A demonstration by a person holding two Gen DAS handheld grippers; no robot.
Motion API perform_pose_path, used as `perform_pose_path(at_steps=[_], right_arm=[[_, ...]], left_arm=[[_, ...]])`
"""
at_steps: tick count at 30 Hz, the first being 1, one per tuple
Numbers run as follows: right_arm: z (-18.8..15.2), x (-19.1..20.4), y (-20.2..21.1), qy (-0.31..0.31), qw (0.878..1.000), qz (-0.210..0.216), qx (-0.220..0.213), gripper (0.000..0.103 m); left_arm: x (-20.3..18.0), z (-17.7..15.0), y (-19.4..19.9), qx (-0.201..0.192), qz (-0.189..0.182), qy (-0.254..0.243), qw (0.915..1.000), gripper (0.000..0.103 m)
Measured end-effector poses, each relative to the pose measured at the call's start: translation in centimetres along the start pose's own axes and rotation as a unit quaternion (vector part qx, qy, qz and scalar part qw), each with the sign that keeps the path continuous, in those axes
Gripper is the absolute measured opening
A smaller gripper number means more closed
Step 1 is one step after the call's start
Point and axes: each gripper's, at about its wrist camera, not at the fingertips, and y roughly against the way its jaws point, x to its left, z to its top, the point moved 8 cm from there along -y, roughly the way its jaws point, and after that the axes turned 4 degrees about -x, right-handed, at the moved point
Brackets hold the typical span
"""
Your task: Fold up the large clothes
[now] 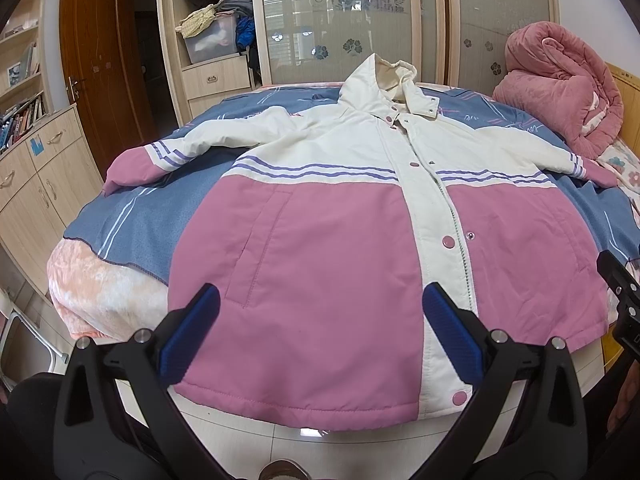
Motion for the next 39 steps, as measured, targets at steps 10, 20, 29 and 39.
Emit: perform_pose_path(at_steps=[10, 20, 29, 39], right_arm=[[0.1, 0.3, 0.2, 0.000, 1.000, 0.001, 0.000, 0.102], [0.2, 0.6, 0.3, 0.001, 1.000, 0.002, 0.000, 0.102], [0.1, 0.7, 0.3, 0.001, 1.000, 0.003, 0.000, 0.102], [0.4, 2.1, -0.1, 0.002, 1.000, 0.012, 0.004, 0.102]], left_arm=[[0.1, 0.0, 0.0, 0.000, 0.001, 0.000, 1.0000, 0.101], [0.2, -0.2, 0.0, 0.001, 0.000, -0.003, 1.0000, 0.101], [0.1, -0.2, 0.0, 0.004, -0.001, -0.004, 1.0000, 0.101], [-0.1, 0.0, 0.0, 0.009, 0.026, -0.007, 0.9996, 0.101]])
